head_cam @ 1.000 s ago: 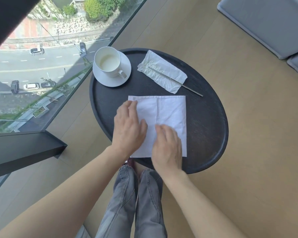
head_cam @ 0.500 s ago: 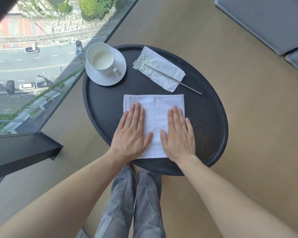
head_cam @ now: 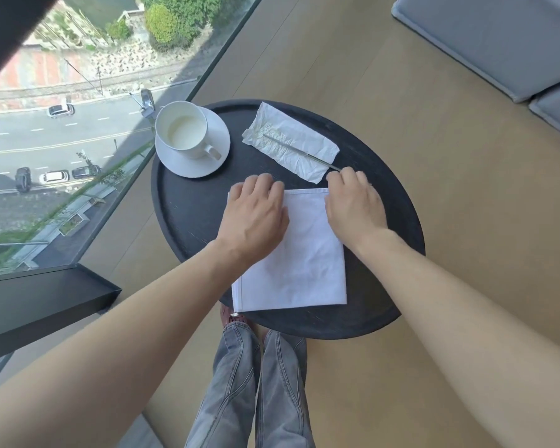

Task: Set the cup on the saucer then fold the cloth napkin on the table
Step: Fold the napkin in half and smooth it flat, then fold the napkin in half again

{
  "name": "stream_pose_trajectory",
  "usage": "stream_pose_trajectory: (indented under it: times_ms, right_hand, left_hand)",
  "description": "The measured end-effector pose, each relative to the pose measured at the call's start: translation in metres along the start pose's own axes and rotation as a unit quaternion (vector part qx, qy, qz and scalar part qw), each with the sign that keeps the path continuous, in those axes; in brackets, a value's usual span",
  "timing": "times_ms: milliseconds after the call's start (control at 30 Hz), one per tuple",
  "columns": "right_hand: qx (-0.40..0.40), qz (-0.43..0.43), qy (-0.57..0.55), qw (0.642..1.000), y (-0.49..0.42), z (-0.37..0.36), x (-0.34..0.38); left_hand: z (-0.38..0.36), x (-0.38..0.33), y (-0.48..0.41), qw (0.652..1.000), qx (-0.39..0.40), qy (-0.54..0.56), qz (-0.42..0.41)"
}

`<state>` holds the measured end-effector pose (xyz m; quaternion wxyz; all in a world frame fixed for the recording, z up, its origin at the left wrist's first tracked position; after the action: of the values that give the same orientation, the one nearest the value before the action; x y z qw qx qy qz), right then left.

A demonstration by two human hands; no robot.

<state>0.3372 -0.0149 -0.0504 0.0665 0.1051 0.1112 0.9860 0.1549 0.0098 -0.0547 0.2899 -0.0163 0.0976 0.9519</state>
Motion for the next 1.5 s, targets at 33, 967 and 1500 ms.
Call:
stream_pose_trajectory:
  times_ms: [33, 967, 1500]
  right_hand:
    - [0.012, 0.001, 0.008, 1.000, -0.003, 0.000, 0.000]
    - [-0.015, -0.103, -0.783, 0.613, 0.046, 0.099, -0.066]
    - [-0.049, -0.189, -0.600, 0.776, 0.122, -0.007, -0.003]
  left_hand:
    - [-0.001, -0.002, -0.006, 1.000, 0.009, 0.005, -0.015]
    - [0.105, 0.043, -0.012, 0.769, -0.015, 0.639, -0.012]
    - [-0.003, 0.048, 0.109, 0.745, 0.090, 0.630, 0.197]
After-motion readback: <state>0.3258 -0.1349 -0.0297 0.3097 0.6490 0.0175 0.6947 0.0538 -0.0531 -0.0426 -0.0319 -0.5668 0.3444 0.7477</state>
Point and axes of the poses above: each hand's wrist, its own y-axis away from the middle knuckle, its own z-axis out of the back of the hand, x = y × z, the point moved 3 cm from there along -y, towards the middle knuckle, and after that the axes turned 11 degrees about -y, right-handed, at the moved point
